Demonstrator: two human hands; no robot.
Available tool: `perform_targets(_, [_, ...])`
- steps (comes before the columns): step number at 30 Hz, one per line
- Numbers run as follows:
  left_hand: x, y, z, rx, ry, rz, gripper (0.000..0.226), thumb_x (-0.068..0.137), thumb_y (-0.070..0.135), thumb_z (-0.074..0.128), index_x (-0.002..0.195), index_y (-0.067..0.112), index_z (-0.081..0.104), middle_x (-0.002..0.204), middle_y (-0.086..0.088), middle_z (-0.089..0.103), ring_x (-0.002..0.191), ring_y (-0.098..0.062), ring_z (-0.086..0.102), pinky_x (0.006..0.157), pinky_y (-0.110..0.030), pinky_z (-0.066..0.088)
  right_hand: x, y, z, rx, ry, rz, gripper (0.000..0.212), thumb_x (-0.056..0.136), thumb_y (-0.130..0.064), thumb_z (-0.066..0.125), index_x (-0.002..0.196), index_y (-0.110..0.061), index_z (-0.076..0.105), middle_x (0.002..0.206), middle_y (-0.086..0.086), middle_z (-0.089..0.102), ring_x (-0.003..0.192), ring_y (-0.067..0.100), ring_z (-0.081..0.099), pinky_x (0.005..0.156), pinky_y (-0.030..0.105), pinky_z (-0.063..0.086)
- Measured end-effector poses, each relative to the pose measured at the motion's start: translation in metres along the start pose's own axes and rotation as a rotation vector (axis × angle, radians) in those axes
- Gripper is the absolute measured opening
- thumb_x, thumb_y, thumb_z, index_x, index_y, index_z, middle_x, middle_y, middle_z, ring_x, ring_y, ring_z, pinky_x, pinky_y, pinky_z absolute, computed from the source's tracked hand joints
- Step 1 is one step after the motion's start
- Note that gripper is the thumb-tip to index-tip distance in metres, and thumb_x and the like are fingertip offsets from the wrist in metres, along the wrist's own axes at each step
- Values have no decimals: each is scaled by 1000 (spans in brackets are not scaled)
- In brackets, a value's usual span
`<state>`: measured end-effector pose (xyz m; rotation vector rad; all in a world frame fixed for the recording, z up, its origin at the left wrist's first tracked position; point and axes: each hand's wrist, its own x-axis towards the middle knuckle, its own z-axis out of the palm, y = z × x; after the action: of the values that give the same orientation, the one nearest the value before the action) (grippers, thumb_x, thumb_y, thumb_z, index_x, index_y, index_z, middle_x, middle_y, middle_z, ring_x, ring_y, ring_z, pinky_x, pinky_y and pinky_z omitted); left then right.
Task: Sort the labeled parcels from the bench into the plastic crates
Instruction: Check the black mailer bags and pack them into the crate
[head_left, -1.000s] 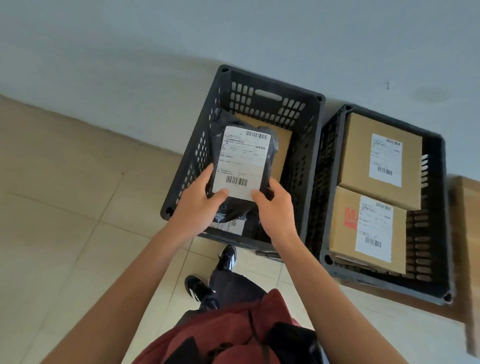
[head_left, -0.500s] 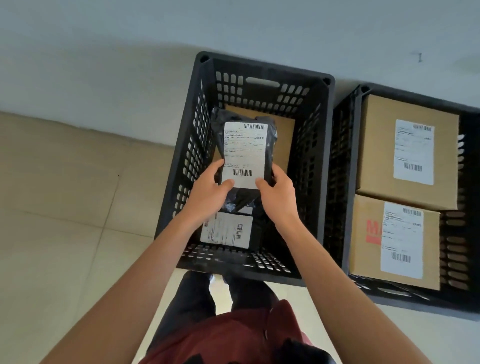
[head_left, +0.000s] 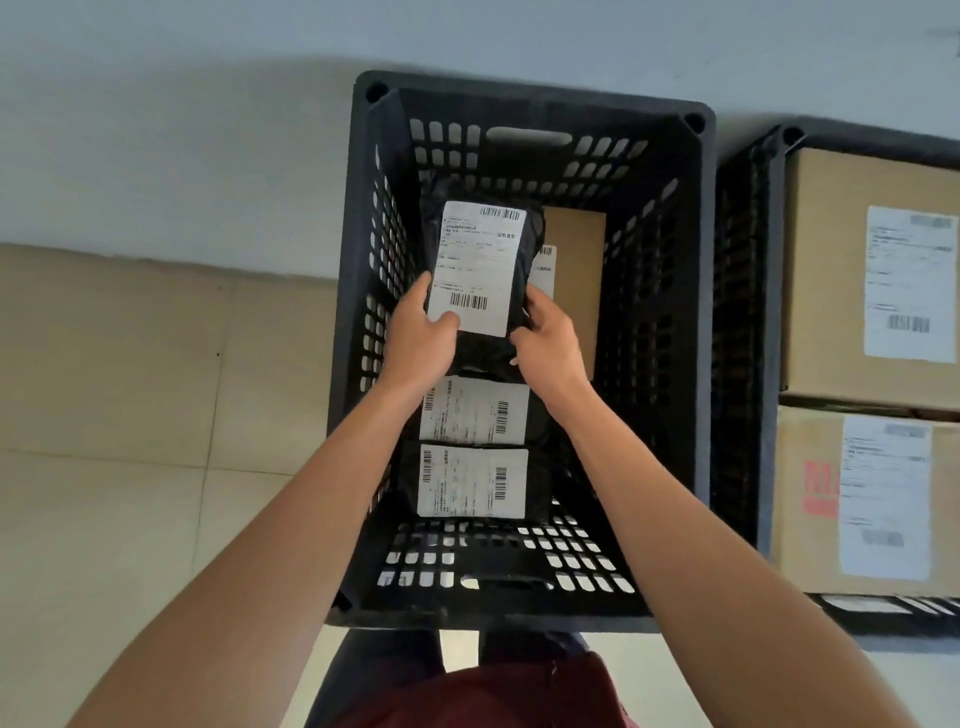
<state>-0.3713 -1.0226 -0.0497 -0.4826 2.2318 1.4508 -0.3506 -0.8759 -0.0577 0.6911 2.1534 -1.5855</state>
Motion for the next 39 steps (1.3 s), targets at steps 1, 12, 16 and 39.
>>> perform_targets(1, [6, -1, 0, 8, 13, 12, 51, 102, 1, 48, 149, 22, 50, 137, 12, 60, 125, -6, 55, 75, 5, 41, 6, -2, 3, 4, -18, -7, 64, 95, 8, 45, 146, -29, 56, 133, -14, 68, 124, 7, 63, 103, 35, 56])
perform_targets(12, [40, -24, 4, 74, 80, 46, 57, 93, 0, 55, 145, 23, 50, 138, 3, 58, 123, -11, 55, 91, -17, 45, 50, -2, 34, 29, -67, 35, 72, 90, 16, 42, 154, -16, 47, 150, 0, 58, 141, 13, 50, 119, 38, 42])
perform_targets(16, [47, -16, 4, 71, 55, 12, 55, 92, 2, 56, 144, 20, 51, 134, 4, 58, 116, -10, 56, 90, -20, 46, 66, -4, 35, 113, -15, 85, 76, 88, 21, 39, 156, -11, 44, 156, 4, 52, 146, 14, 45, 121, 41, 40])
perform_targets(39, [20, -12, -2, 67, -30, 46, 57, 100, 6, 54, 154, 20, 43, 147, 3, 53, 130, -6, 47, 106, -20, 36, 36, 9, 10, 26, 16, 35, 54, 102, 1, 53, 153, -15, 47, 153, -2, 53, 143, 14, 47, 116, 28, 40])
